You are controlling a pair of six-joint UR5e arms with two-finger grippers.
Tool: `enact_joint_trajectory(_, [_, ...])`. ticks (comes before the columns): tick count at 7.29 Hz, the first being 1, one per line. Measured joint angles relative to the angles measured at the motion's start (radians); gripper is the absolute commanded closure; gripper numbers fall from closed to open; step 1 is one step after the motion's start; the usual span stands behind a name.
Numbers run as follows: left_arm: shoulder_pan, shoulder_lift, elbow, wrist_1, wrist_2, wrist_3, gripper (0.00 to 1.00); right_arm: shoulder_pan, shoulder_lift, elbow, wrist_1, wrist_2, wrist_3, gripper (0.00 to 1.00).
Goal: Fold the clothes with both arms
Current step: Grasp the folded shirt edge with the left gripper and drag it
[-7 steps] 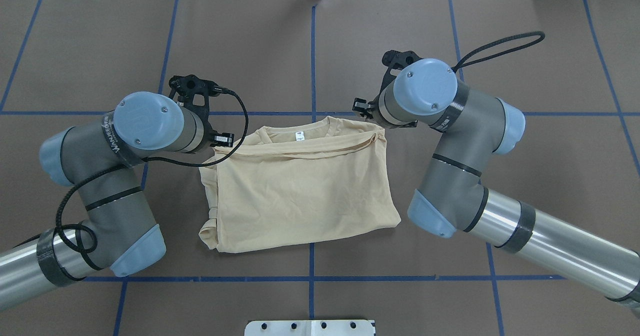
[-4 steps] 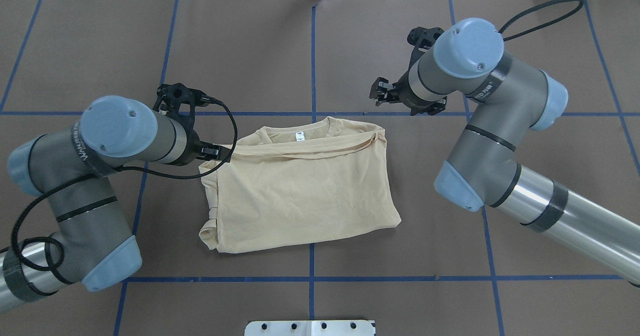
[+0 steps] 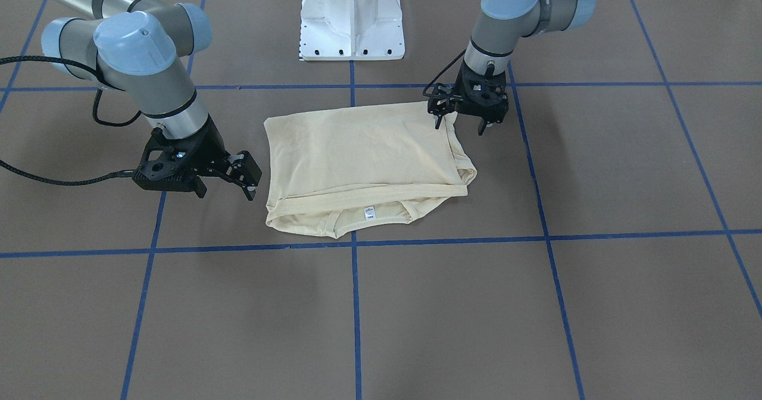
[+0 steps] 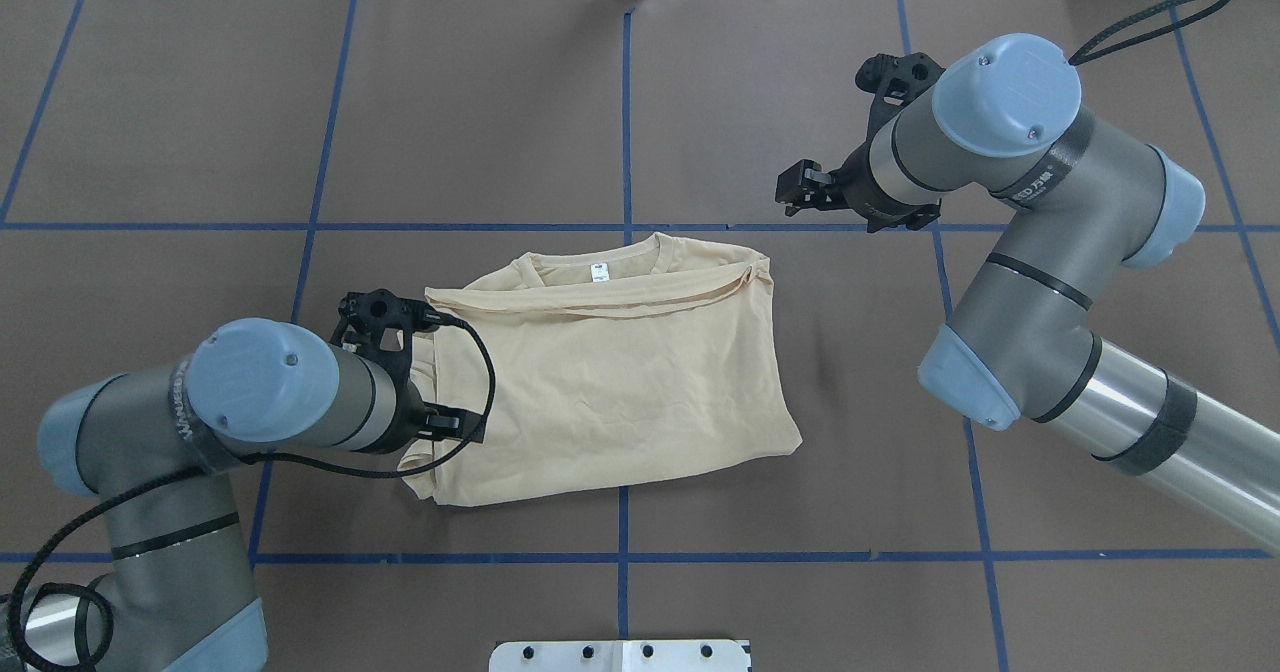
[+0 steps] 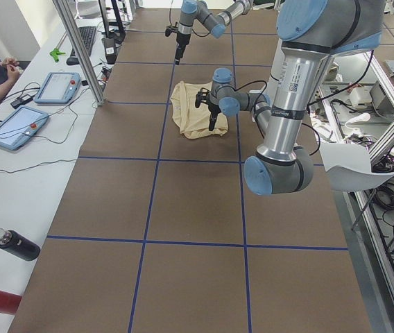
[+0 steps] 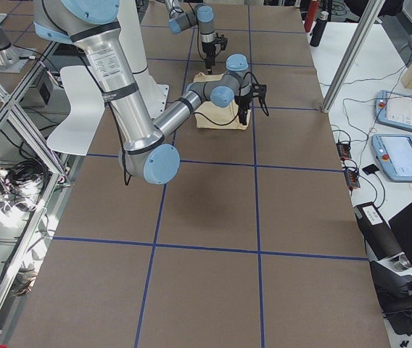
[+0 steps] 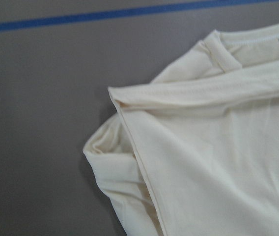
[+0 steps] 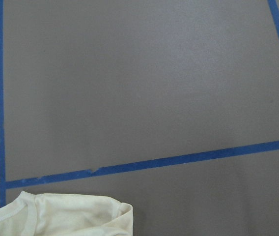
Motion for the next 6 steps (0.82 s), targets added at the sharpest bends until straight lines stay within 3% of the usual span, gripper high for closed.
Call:
enact_joint_trajectory(5, [0.066,0.006,0.019,0.001,0.002,-0.017,0.67,-0.001,-0.002,0.006,0.000,-0.004,0.000,0.00])
enact_joint_trajectory(6, [0.069,0.006,0.023,0.001,0.001,-0.017,0.99,-0.001,-0.002,0.006,0.000,-0.004,0.000,0.00])
